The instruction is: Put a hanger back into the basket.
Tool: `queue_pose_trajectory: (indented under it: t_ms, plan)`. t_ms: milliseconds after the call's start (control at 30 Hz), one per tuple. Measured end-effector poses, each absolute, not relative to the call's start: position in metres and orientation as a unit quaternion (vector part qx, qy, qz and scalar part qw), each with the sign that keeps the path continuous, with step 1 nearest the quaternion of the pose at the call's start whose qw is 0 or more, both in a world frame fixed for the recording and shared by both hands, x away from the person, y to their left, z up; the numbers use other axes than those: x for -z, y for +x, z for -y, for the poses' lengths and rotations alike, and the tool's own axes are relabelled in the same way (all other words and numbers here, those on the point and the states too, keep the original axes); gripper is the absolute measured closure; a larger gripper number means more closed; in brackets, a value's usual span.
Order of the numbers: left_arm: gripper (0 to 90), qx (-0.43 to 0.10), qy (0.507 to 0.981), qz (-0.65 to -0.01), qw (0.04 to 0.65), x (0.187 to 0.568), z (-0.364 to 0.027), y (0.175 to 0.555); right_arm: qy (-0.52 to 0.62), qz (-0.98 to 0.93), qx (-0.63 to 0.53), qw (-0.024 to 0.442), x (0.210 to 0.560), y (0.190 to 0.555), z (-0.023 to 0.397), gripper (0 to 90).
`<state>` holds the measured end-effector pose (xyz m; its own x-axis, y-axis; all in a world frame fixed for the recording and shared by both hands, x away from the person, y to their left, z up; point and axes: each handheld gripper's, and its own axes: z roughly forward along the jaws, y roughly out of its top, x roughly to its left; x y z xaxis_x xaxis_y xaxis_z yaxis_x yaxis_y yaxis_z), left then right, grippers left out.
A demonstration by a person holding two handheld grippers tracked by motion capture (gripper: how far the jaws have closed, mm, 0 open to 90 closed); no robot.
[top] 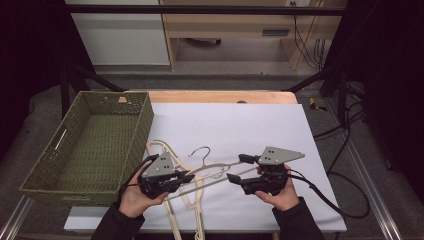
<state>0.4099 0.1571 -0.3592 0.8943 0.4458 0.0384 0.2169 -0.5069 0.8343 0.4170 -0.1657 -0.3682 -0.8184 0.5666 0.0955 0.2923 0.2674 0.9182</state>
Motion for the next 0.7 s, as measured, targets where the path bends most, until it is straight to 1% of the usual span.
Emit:
queue_pose_trajectory:
  t_ms: [33,67,100,133,167,200,267,300,367,467,500,533,567,600,633,700]
  plan:
    - [85.1,-0.131,0.856,-0.199,0.459,0.358,-0.160,0.410,0.273,-0.786,-0.540,0.127,0.368,0.417,0.166,22.3]
    - [85.0,-0.138,0.849,-0.210,0.464,0.355,-0.164,0.411,0.290,-0.777,-0.541,0.143,0.368,0.418,0.175,16.1]
    - [85.0,-0.144,0.845,-0.217,0.467,0.354,-0.166,0.411,0.290,-0.777,-0.541,0.143,0.368,0.418,0.175,16.1]
    - [85.0,-0.157,0.834,-0.232,0.475,0.349,-0.173,0.411,0.306,-0.764,-0.548,0.153,0.369,0.418,0.183,12.4]
    - [84.9,-0.157,0.834,-0.232,0.475,0.349,-0.173,0.411,0.306,-0.764,-0.548,0.153,0.369,0.418,0.183,12.4]
    - [85.0,-0.171,0.824,-0.241,0.484,0.343,-0.180,0.411,0.319,-0.752,-0.556,0.155,0.369,0.419,0.193,10.7]
    - [85.0,-0.178,0.818,-0.248,0.488,0.339,-0.183,0.410,0.331,-0.740,-0.565,0.151,0.370,0.419,0.199,8.3]
    - [85.0,-0.183,0.813,-0.251,0.493,0.336,-0.187,0.410,0.331,-0.740,-0.565,0.151,0.370,0.419,0.199,8.3]
    - [85.0,-0.194,0.802,-0.256,0.503,0.327,-0.195,0.410,0.325,-0.738,-0.576,0.134,0.371,0.419,0.205,7.2]
    - [84.9,-0.205,0.790,-0.262,0.516,0.316,-0.209,0.412,0.329,-0.743,-0.563,0.151,0.372,0.417,0.208,7.1]
    - [84.8,-0.209,0.787,-0.264,0.516,0.311,-0.214,0.413,0.338,-0.739,-0.559,0.166,0.372,0.415,0.213,7.0]
    - [84.8,-0.214,0.786,-0.266,0.515,0.307,-0.220,0.415,0.338,-0.739,-0.559,0.166,0.372,0.415,0.213,7.0]
    - [84.7,-0.218,0.781,-0.277,0.516,0.300,-0.230,0.419,0.347,-0.731,-0.559,0.181,0.372,0.414,0.220,6.1]
    - [84.7,-0.218,0.781,-0.277,0.516,0.300,-0.230,0.419,0.352,-0.726,-0.561,0.184,0.372,0.413,0.223,5.9]
    - [84.5,-0.215,0.773,-0.289,0.522,0.293,-0.243,0.425,0.356,-0.720,-0.565,0.190,0.372,0.412,0.227,5.9]
    - [84.4,-0.216,0.770,-0.287,0.528,0.290,-0.249,0.428,0.360,-0.715,-0.568,0.193,0.372,0.411,0.231,5.7]
